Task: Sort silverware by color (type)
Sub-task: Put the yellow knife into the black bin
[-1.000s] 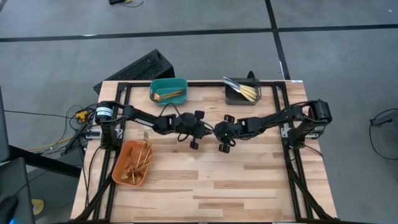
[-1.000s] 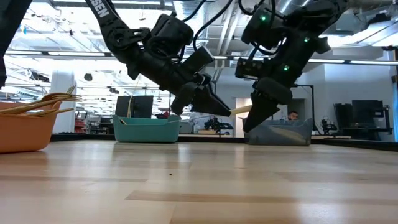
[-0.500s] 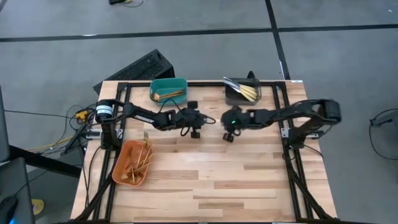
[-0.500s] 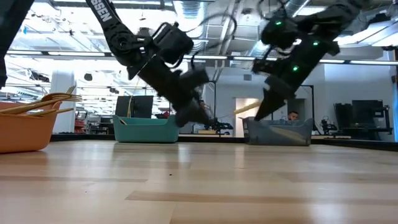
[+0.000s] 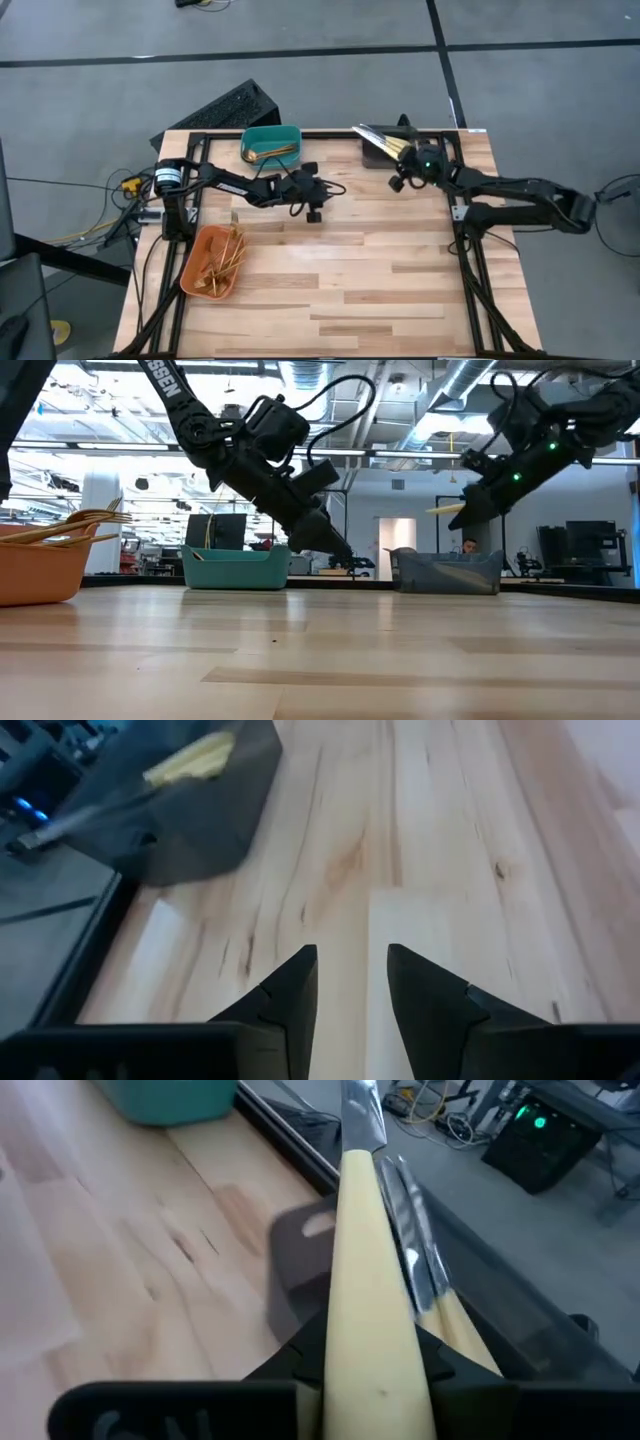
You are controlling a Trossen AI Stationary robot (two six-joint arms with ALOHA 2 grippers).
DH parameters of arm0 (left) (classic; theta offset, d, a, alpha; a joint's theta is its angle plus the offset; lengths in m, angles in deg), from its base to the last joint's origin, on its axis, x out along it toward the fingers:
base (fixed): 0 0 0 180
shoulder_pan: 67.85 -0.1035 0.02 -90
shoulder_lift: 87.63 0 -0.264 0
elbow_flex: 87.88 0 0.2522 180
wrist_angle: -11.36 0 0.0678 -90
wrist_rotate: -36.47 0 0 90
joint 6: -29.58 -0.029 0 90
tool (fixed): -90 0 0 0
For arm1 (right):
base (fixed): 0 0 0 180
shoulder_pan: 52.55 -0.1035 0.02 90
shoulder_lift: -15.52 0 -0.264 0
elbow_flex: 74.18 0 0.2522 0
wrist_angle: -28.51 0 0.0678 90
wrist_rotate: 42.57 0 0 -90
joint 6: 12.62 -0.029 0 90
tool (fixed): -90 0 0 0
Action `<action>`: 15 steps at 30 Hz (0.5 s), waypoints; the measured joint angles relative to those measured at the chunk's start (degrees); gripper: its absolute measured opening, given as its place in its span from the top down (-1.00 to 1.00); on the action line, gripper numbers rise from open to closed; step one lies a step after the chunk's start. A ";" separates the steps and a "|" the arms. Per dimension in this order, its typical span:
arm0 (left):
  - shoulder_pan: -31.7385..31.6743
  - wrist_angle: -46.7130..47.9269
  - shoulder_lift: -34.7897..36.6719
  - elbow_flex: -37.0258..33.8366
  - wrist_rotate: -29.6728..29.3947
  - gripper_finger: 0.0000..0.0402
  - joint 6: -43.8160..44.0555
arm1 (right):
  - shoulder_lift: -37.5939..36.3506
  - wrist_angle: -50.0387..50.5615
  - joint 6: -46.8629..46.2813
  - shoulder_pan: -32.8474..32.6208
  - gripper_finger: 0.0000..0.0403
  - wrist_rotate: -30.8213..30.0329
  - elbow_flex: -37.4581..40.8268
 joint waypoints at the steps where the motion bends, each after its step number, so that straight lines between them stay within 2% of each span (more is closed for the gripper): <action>1: 0.02 -0.68 0.00 0.00 0.00 0.45 -0.02 | 0.26 0.07 0.62 1.72 0.61 1.53 0.08; 5: 0.02 -1.24 0.00 0.00 -0.01 0.44 -0.29 | 2.59 -1.96 4.67 7.58 0.61 8.14 0.01; 9: 0.02 -2.37 0.00 0.00 -0.02 0.44 0.39 | 6.64 -4.30 7.30 12.50 0.59 11.81 -0.01; 15: 0.06 -1.66 0.00 0.00 -0.05 0.44 1.71 | 12.45 -6.11 5.72 17.39 0.11 13.85 -0.25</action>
